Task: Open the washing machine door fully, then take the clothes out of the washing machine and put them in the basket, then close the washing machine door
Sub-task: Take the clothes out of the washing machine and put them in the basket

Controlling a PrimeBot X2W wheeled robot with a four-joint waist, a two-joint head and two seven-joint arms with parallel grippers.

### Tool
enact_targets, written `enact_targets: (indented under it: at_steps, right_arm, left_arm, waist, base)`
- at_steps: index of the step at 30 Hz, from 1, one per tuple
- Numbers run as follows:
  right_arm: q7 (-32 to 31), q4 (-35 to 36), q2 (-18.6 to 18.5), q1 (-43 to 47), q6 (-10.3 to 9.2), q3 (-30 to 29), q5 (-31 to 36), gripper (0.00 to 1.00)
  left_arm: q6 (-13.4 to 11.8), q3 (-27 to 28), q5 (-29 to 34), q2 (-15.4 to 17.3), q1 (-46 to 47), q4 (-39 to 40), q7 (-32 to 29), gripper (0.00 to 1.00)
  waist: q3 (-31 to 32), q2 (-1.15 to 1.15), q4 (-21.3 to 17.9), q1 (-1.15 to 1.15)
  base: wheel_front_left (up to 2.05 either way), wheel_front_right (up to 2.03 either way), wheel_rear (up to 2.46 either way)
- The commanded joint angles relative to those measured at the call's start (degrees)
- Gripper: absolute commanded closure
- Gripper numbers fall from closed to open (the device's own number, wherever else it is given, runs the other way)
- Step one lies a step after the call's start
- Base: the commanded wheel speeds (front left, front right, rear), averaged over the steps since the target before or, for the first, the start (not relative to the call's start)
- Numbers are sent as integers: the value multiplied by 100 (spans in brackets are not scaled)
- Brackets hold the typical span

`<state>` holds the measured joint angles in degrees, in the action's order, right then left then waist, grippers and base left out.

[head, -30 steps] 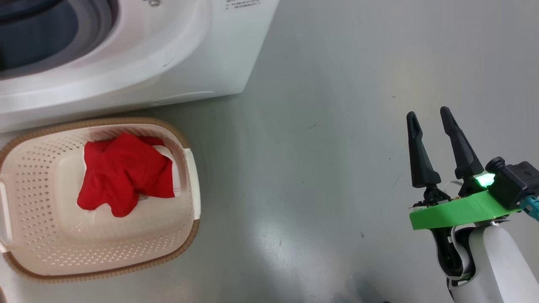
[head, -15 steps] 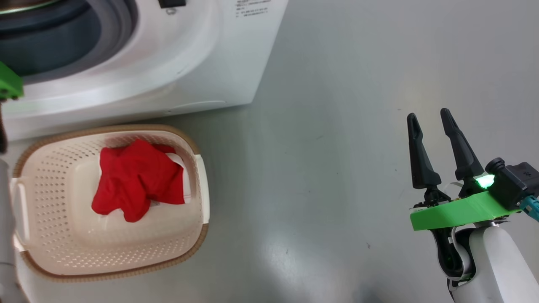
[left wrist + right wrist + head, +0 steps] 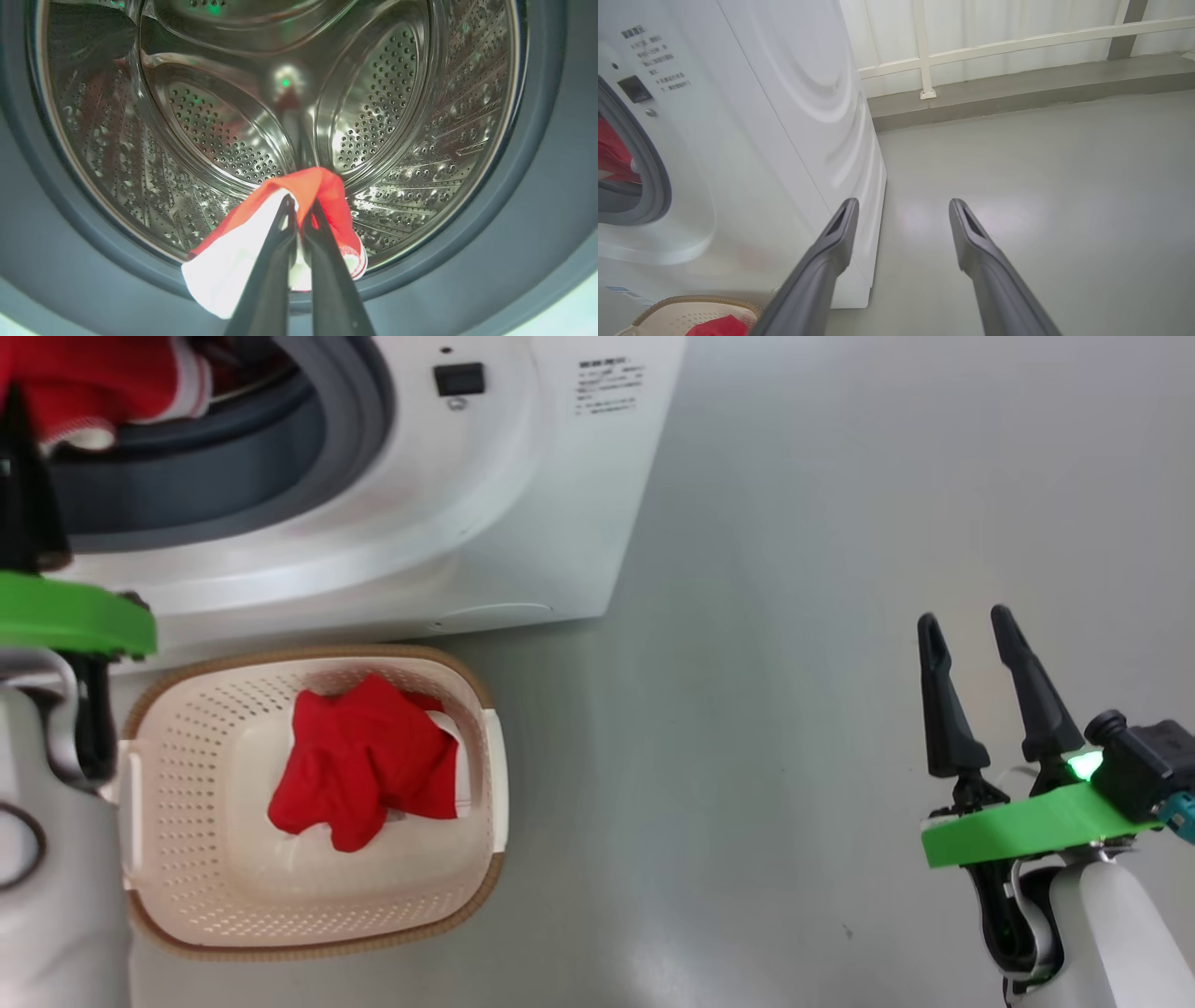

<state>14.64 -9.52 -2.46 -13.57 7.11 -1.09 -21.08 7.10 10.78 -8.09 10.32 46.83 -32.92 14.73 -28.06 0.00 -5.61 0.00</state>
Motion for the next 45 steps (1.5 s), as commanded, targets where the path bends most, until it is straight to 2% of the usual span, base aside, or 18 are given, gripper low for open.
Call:
enact_targets:
  at_steps: [1,30,38,45]
  right_arm:
    - [36,100,-42,149,37,104,65,0]
    - [36,11,-42,591,37,28,93,0]
    - [36,35,-42,621,37,42,112,0]
    - [36,66,-42,552,37,94,123,0]
  left_arm:
    - [26,142,-8,157,-261,381,27,100]
    - [38,288,-210,-483,-2413,3696,27,100]
    - [38,250,-225,-600,-2727,3925,27,100]
    - [38,-11,-258,-692,-2982,3355,27,100]
  waist:
    - [176,0,151,0]
    - [901,0,491,0]
    - [871,0,561,0]
    - [628,0,539,0]
  base:
    - [0,0,0]
    - [0,0,0]
    - [0,0,0]
    - [0,0,0]
